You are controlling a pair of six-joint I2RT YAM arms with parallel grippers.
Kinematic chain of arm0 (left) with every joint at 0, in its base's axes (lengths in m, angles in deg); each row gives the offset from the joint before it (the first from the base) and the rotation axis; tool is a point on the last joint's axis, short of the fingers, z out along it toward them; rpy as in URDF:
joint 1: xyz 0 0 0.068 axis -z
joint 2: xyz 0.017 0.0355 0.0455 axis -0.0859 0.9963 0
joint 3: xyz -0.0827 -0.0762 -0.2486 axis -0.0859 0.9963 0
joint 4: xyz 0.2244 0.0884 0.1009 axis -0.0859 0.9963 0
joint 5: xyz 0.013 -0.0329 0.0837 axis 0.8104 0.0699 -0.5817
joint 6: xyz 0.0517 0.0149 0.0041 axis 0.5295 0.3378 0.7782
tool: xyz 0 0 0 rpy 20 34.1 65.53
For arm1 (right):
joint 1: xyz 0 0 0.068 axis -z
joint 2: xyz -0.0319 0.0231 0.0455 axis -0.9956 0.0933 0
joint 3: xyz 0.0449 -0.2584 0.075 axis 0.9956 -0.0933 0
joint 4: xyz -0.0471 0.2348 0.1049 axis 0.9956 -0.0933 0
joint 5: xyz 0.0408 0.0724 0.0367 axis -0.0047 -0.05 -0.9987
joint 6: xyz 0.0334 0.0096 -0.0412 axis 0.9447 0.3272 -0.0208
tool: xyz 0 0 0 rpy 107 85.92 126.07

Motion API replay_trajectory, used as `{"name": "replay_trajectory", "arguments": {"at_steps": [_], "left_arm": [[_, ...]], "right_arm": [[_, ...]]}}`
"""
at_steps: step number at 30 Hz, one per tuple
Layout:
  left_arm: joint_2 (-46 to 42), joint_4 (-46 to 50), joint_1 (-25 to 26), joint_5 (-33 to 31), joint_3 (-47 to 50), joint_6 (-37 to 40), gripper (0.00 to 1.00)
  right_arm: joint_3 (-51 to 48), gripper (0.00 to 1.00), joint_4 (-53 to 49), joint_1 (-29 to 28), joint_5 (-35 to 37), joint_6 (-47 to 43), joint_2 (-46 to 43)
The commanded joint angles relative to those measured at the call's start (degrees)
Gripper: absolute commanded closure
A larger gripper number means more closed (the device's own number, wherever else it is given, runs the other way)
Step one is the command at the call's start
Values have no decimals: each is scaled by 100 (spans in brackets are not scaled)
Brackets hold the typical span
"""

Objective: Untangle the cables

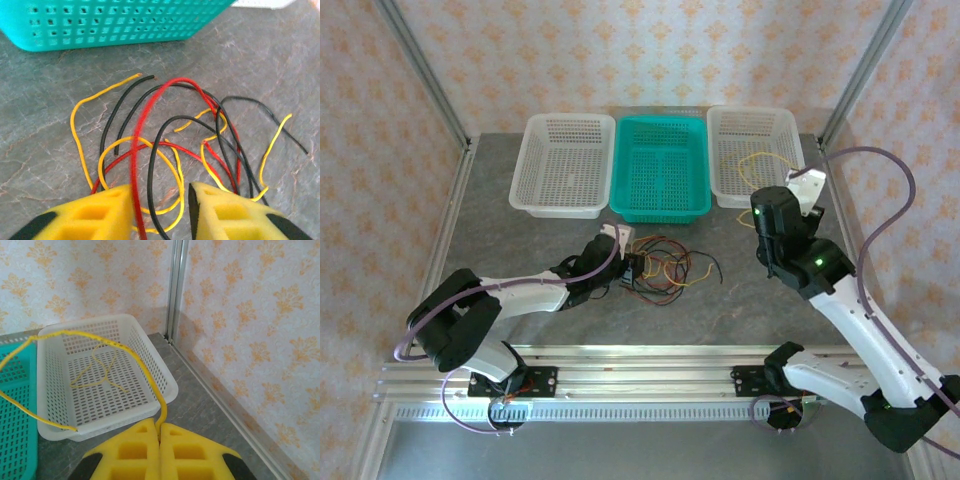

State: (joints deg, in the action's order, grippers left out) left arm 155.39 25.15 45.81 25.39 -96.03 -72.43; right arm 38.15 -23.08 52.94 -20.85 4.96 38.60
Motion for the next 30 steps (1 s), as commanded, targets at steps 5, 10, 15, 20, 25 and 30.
{"name": "replay_trajectory", "arguments": {"at_steps": [5,10,15,20,25,30], "left_arm": [[-570,503,-6,-405,-346,64,40],[-732,577,-10,-566,-646,148,32],[-320,523,-10,-377,-1287,358,32],[343,335,-10,-79,-2034,538,32],[965,335,-10,130,-2864,668,32],[1674,655,-15,287,-3935,860,32]], "right_arm": [[-229,100,724,603,-922,361,335],[-406,100,1382,1294,-1487,640,606],[-353,100,2009,2067,-2498,812,1154],[10,100,2314,2675,-3192,764,2006],[457,100,2522,3160,-3676,592,2905],[1039,100,2501,3512,-4087,297,3755]]}}
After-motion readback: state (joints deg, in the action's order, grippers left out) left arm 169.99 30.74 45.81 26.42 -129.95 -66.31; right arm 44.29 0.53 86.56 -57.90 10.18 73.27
